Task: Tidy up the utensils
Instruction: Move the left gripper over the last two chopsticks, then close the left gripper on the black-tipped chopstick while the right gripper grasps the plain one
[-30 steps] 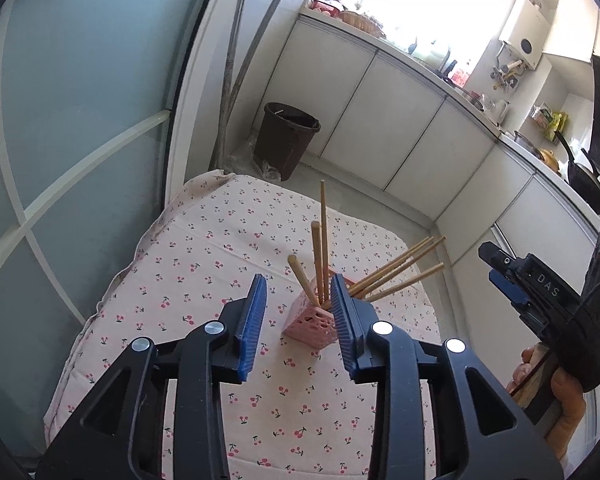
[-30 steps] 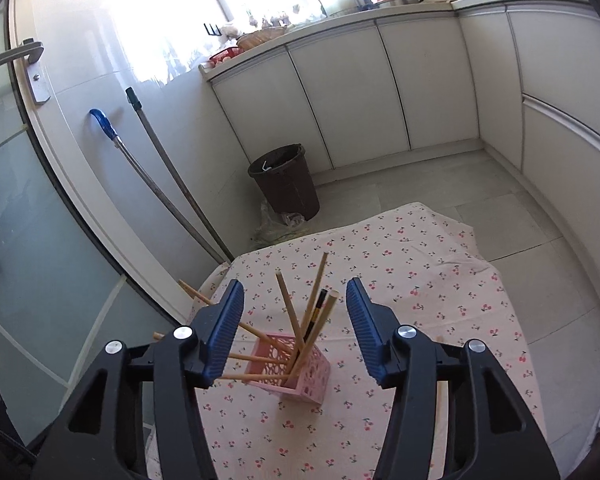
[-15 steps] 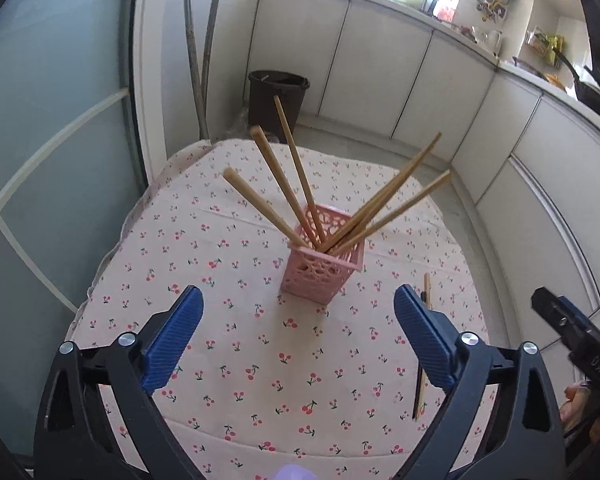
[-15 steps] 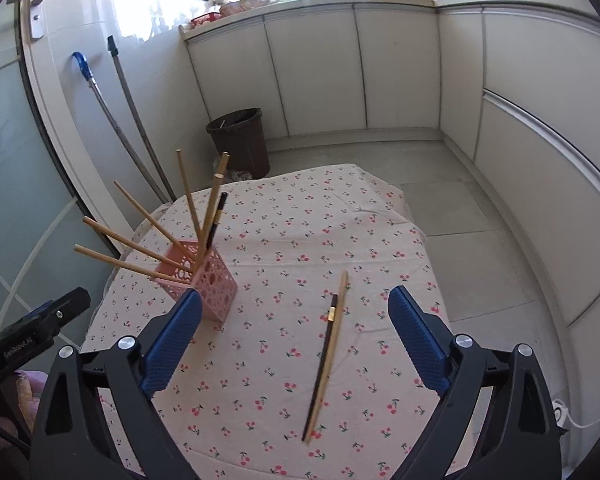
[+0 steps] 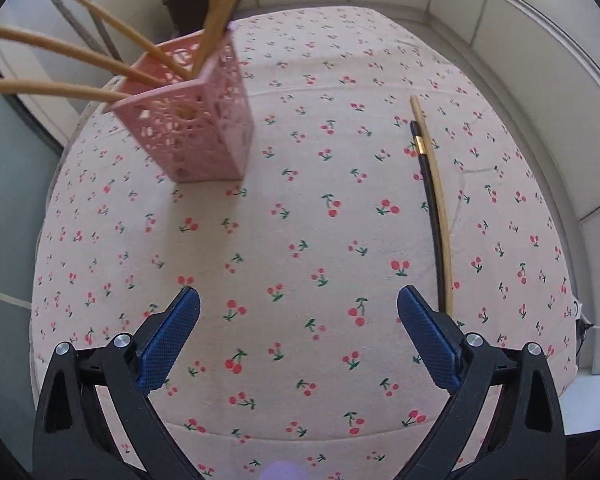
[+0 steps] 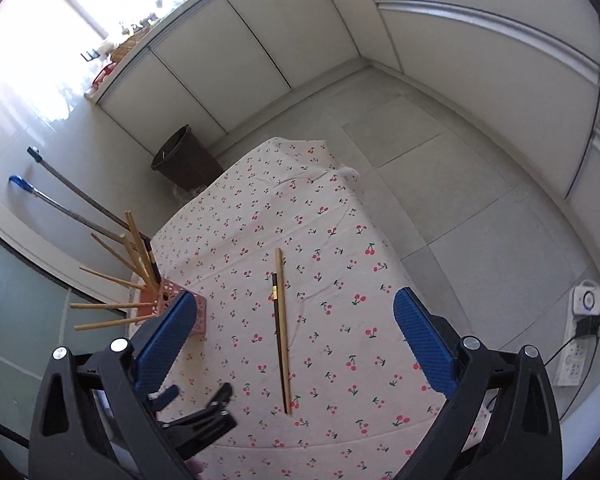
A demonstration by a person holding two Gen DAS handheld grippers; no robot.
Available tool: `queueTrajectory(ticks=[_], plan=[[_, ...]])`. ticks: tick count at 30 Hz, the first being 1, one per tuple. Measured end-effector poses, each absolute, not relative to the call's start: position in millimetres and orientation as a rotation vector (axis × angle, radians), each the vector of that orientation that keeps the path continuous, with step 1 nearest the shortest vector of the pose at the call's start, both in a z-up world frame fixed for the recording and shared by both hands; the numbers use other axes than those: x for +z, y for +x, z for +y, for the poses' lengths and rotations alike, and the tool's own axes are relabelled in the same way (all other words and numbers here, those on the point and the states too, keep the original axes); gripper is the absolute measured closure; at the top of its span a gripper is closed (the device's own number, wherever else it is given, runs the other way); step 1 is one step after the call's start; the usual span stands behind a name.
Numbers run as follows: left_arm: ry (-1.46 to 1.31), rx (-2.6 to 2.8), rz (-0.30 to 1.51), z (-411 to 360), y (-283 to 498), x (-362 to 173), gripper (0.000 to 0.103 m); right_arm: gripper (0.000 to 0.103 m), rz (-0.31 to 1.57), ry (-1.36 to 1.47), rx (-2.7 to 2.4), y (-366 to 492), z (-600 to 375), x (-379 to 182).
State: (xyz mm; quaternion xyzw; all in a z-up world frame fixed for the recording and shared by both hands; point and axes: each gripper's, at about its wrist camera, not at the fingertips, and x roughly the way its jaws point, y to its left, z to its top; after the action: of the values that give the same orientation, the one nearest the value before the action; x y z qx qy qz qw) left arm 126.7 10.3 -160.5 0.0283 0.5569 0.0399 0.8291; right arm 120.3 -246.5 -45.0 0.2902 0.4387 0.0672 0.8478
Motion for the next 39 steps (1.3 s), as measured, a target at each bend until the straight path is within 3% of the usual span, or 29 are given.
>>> queueTrajectory(ticks=[13, 18, 34, 36, 39], plan=[[0.014, 0.113, 1.232, -23.7, 228.0, -161.0, 0.008, 0.007, 0.969, 0.841, 0.227, 125.9, -268.5, -51.0], [-0.015, 0.142, 1.259, -23.4, 253.1, -166.4, 0.016, 0.007, 0.967, 0.851, 0.249, 127.2, -270.9, -48.1], [-0.015, 0.136, 1.3, -32.0, 280.5, -189.0, 0.021, 0.007, 0.991, 0.86, 0.256, 131.4, -271.1, -50.3], [-0.008, 0.118, 1.309, -36.0, 281.7, -192.4, 0.027, 0.007, 0.993, 0.86, 0.252, 132.0, -271.0, -51.3], [0.047, 0.081, 1.299, -48.6, 281.7, -193.1, 0.044, 0.007, 0.997, 0.857, 0.233, 133.5, -272.2, -53.3]])
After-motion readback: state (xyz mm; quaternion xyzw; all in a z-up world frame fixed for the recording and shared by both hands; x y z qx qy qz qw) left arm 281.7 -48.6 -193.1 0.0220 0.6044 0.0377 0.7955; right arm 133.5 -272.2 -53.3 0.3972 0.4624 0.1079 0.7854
